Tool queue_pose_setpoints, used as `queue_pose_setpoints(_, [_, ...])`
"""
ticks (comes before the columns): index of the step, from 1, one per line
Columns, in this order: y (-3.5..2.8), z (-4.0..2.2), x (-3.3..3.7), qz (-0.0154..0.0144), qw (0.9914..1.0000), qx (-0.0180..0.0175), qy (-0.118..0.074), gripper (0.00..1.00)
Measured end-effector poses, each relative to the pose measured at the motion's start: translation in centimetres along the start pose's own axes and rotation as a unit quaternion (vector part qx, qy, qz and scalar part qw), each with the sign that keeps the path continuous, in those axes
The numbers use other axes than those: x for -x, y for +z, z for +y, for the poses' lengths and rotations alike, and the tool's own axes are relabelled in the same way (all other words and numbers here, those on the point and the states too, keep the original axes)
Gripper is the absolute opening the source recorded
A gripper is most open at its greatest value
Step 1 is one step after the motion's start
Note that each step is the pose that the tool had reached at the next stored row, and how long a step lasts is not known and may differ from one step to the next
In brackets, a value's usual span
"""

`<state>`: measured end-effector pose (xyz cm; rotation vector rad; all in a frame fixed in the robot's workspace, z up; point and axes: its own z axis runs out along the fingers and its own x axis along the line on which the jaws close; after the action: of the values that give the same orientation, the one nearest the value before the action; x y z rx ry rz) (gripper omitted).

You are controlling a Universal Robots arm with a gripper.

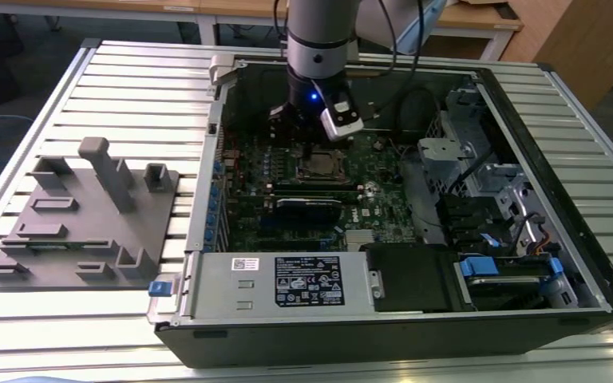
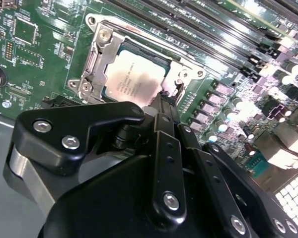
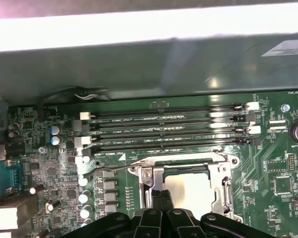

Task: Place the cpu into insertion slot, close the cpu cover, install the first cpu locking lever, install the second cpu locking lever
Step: 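Close the cpu cover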

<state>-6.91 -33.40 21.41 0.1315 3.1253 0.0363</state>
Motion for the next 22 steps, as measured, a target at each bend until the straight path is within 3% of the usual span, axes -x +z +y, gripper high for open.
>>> queue_pose_setpoints(15, [0.05, 0.44, 1.28, 0.0000, 1.00000, 0.0000, 0.000, 0.10])
queue_pose_setpoints(22, [0.05, 0.43, 1.38, 0.0000, 1.00000, 0.0000, 0.000, 0.10])
